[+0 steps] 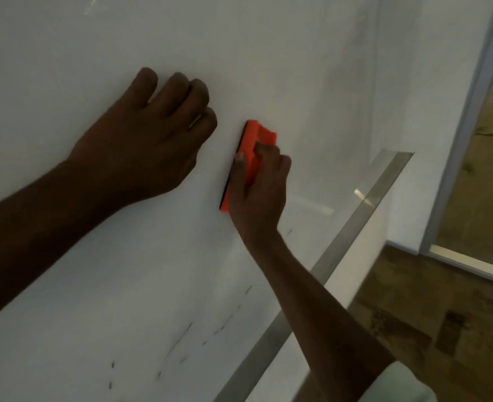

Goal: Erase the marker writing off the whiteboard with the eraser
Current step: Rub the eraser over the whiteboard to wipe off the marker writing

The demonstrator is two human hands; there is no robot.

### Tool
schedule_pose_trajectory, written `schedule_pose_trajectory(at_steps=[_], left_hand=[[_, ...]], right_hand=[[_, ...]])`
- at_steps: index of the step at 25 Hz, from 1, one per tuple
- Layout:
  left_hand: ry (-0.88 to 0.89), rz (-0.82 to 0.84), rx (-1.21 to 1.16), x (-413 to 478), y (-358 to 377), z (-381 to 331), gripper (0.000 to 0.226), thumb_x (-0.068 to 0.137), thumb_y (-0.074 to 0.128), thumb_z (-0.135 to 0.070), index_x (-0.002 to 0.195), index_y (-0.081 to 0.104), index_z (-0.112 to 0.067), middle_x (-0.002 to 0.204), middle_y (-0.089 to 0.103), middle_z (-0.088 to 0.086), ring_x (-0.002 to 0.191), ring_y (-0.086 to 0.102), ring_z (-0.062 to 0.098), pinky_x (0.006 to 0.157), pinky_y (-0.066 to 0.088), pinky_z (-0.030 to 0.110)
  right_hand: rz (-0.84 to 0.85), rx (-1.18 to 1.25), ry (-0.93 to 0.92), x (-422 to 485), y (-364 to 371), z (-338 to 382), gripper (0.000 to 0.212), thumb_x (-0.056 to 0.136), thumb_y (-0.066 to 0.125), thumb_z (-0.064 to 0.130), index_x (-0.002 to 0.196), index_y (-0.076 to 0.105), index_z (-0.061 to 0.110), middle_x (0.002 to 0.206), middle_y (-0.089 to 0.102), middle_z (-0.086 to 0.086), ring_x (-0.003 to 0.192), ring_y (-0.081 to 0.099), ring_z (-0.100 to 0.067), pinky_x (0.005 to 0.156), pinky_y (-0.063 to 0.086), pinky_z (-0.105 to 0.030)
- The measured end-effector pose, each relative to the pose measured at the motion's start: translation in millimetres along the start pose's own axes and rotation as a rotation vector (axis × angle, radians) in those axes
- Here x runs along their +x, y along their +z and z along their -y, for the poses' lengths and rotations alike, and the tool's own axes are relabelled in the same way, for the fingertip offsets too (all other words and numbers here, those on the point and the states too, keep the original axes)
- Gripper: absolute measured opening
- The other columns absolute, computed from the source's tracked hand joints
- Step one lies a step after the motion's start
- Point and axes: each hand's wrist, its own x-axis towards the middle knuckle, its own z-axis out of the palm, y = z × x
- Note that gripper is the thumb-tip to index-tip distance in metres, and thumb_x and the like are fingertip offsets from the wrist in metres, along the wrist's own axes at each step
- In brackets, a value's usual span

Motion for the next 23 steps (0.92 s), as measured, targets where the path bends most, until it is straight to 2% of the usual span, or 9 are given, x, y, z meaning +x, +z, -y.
schedule_pose_trajectory(at_steps=[2, 4, 8, 10, 15, 17, 20, 22, 23], left_hand=[[-0.007, -0.004, 0.013, -1, 4, 1, 0.04, 0.106, 0.029, -0.021, 0.131, 0.046, 0.005, 0.136, 0.045, 0.032, 0.12, 0.045, 0.046, 0.094, 0.035, 0.057], [-0.024, -0.007, -0.013, 1, 9, -3, 0.04, 0.106, 0.03, -0.021, 0.13, 0.046, 0.006, 0.136, 0.044, 0.032, 0.121, 0.043, 0.045, 0.094, 0.034, 0.058], [0.085, 0.018, -0.16, -20, 2, -55, 0.041, 0.092, 0.057, -0.021, 0.125, 0.061, 0.003, 0.134, 0.058, 0.029, 0.118, 0.058, 0.043, 0.099, 0.045, 0.056], [0.18, 0.083, -0.204, -51, -2, -88, 0.044, 0.087, 0.062, -0.022, 0.124, 0.064, 0.0, 0.133, 0.061, 0.024, 0.117, 0.061, 0.041, 0.1, 0.048, 0.055], [0.088, 0.072, -0.314, -108, -2, -103, 0.045, 0.093, 0.048, -0.014, 0.133, 0.057, 0.004, 0.141, 0.053, 0.028, 0.128, 0.046, 0.045, 0.115, 0.027, 0.059], [0.058, 0.069, -0.324, -127, -4, -103, 0.047, 0.097, 0.041, -0.015, 0.138, 0.053, 0.005, 0.146, 0.048, 0.029, 0.132, 0.042, 0.046, 0.12, 0.02, 0.058], [0.044, 0.069, -0.292, -134, -9, -103, 0.044, 0.099, 0.041, -0.015, 0.136, 0.053, 0.004, 0.144, 0.048, 0.029, 0.131, 0.042, 0.046, 0.117, 0.022, 0.059], [0.045, 0.048, -0.254, -128, -11, -102, 0.038, 0.099, 0.044, -0.014, 0.132, 0.056, 0.003, 0.14, 0.053, 0.028, 0.127, 0.047, 0.045, 0.113, 0.03, 0.059], [0.048, 0.041, -0.247, -126, -12, -102, 0.036, 0.099, 0.046, -0.013, 0.13, 0.058, 0.002, 0.138, 0.055, 0.027, 0.126, 0.052, 0.044, 0.112, 0.034, 0.059]], right_hand=[[-0.01, -0.017, 0.15, -38, -13, -39, 0.033, 0.102, 0.054, 0.031, 0.126, 0.057, 0.008, 0.108, 0.058, -0.012, 0.092, 0.053, -0.014, 0.076, 0.047, -0.021], [0.011, -0.068, 0.517, -74, -30, -84, 0.032, 0.103, 0.052, 0.024, 0.127, 0.055, 0.004, 0.114, 0.06, -0.019, 0.102, 0.059, -0.03, 0.08, 0.048, -0.032], [0.155, -0.188, 1.044, -100, -56, -133, 0.034, 0.104, 0.047, 0.028, 0.125, 0.046, 0.001, 0.12, 0.059, -0.029, 0.107, 0.061, -0.044, 0.085, 0.05, -0.044], [0.126, -0.114, 1.001, -79, -49, -121, 0.034, 0.103, 0.049, 0.03, 0.123, 0.048, 0.003, 0.118, 0.06, -0.027, 0.104, 0.062, -0.041, 0.082, 0.049, -0.039], [-0.022, -0.094, 0.421, -28, -17, -83, 0.032, 0.096, 0.051, 0.039, 0.114, 0.053, 0.013, 0.099, 0.058, -0.008, 0.081, 0.053, -0.012, 0.064, 0.035, -0.02], [-0.027, -0.133, 0.507, -30, -27, -121, 0.034, 0.101, 0.049, 0.034, 0.119, 0.054, 0.006, 0.107, 0.063, -0.018, 0.099, 0.06, -0.029, 0.077, 0.046, -0.033], [0.081, -0.173, 1.007, -59, -57, -172, 0.036, 0.105, 0.044, 0.034, 0.127, 0.047, 0.005, 0.122, 0.061, -0.025, 0.109, 0.062, -0.041, 0.09, 0.051, -0.044], [0.091, -0.139, 1.061, -71, -54, -162, 0.034, 0.105, 0.045, 0.033, 0.126, 0.047, 0.005, 0.121, 0.061, -0.024, 0.106, 0.062, -0.039, 0.086, 0.051, -0.041], [0.04, -0.14, 0.957, -76, -45, -143, 0.033, 0.104, 0.048, 0.031, 0.124, 0.049, 0.004, 0.118, 0.061, -0.023, 0.102, 0.062, -0.037, 0.081, 0.049, -0.034]])
